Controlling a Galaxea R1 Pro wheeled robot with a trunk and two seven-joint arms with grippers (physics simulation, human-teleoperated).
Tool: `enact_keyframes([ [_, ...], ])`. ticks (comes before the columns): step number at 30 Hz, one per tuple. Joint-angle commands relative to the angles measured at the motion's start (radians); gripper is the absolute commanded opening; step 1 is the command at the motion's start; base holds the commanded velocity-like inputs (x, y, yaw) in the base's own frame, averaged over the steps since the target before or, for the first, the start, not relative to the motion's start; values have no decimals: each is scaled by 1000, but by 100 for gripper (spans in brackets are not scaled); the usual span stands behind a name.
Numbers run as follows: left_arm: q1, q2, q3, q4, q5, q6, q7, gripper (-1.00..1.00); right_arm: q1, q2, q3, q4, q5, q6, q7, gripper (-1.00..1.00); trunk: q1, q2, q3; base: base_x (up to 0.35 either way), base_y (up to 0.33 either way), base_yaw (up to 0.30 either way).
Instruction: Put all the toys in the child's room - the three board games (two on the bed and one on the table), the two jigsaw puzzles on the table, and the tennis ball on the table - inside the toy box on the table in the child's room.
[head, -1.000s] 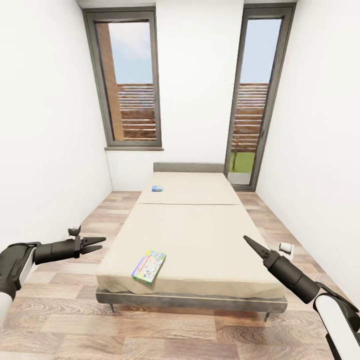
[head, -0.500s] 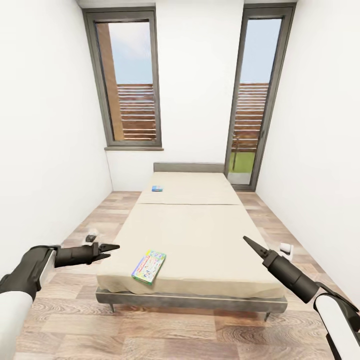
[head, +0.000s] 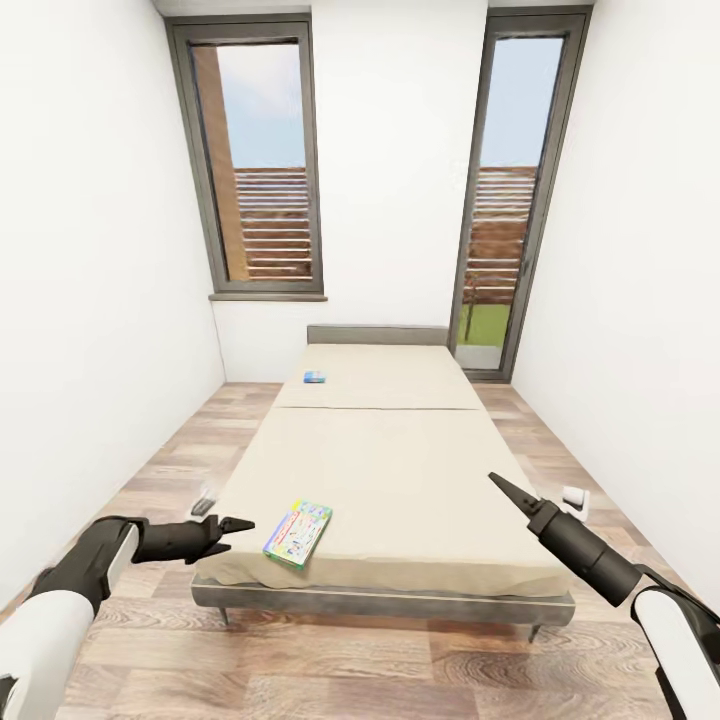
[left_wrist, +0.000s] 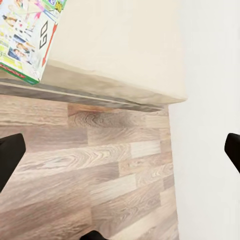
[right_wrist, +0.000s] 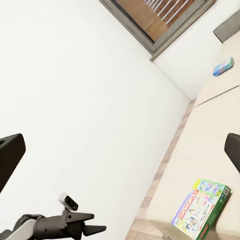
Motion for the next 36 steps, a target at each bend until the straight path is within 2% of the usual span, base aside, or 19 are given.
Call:
enact_keyframes([
  [1, -2, 2, 19, 2, -3, 13, -7, 100, -1, -1, -2, -1, -8, 8, 1, 100, 0, -1, -1, 0, 0, 0],
  [3, -3, 6, 35, 3, -2, 19, -10, 100, -1, -1, -3, -1, -9, 9, 1, 100, 0, -1, -1, 0, 0, 0],
  [6, -4, 17, 90, 4, -3, 42, -17, 100, -1, 0, -4, -1, -13, 10, 2, 100, 0, -1, -1, 0, 0, 0],
  [8, -4, 19, 107, 5, -2, 49, -24, 100, -1, 0, -4, -1, -14, 10, 2, 100, 0, -1, -1, 0, 0, 0],
  [11, -4, 20, 114, 5, -1, 53, -49, 100, -1, 0, -4, -1, -16, 11, 2, 100, 0, -1, -1, 0, 0, 0],
  [15, -4, 22, 118, 4, -3, 53, -119, 100, -1, 1, 0, -1, -16, 11, 2, 100, 0, -1, -1, 0, 0, 0],
  [20, -4, 22, 118, 4, -5, 50, -136, 100, -1, 0, 5, -4, -16, 17, 2, 100, 0, -1, -1, 0, 0, 0],
  [24, -4, 21, 117, 3, -5, 46, -138, 100, 0, -6, 5, -6, -16, 96, 3, 100, 0, -1, -1, 0, 0, 0],
  [27, -4, 20, 117, 3, -4, 46, -138, 100, -1, -5, -3, -7, -38, 275, 35, 100, 4, -8, -4, 0, 0, 0],
  [30, -4, 19, 117, 3, -4, 46, -136, 100, -7, 0, -5, -7, -57, 365, 75, 100, 15, -29, -14, 0, 0, 0],
  [36, -4, 18, 118, 3, -5, 49, -129, 100, -11, 3, -6, -7, -64, 402, 90, 100, 38, -71, -32, 0, 0, 0],
])
